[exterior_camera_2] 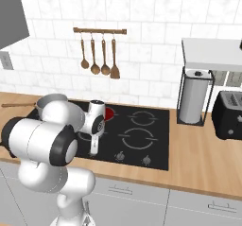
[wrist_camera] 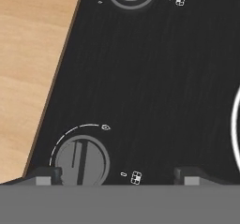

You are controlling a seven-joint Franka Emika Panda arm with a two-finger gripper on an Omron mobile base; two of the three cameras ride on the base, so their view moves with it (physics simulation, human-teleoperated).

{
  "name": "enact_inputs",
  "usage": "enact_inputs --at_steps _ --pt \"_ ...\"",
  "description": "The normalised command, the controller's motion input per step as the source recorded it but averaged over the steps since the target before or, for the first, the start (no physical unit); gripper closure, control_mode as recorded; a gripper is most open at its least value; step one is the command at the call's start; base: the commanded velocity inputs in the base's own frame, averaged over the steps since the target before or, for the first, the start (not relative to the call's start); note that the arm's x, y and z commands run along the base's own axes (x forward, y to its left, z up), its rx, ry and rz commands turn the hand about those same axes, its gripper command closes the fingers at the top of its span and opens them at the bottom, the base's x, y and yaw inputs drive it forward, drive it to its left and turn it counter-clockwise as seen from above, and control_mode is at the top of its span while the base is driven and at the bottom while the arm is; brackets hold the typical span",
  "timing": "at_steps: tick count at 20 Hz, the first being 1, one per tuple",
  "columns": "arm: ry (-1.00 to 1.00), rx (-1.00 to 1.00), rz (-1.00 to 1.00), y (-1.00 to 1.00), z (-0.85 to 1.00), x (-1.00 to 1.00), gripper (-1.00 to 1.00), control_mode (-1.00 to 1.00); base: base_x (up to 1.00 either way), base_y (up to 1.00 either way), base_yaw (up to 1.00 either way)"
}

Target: Turn off the rear center burner of the stove.

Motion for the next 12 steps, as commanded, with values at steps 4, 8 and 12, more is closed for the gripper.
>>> enact_inputs --at_steps 4,8,12 --pt "0.00 0.00 0.00 0.00 0.00 0.00 1.00 -1.00 0.00 0.00 0.00" --pt "0.00 0.00 0.00 0.00 0.00 0.00 1.00 -1.00 0.00 0.00 0.00" --pt "0.00 0.00 0.00 0.00 0.00 0.00 1.00 -1.00 0.00 0.00 0.00"
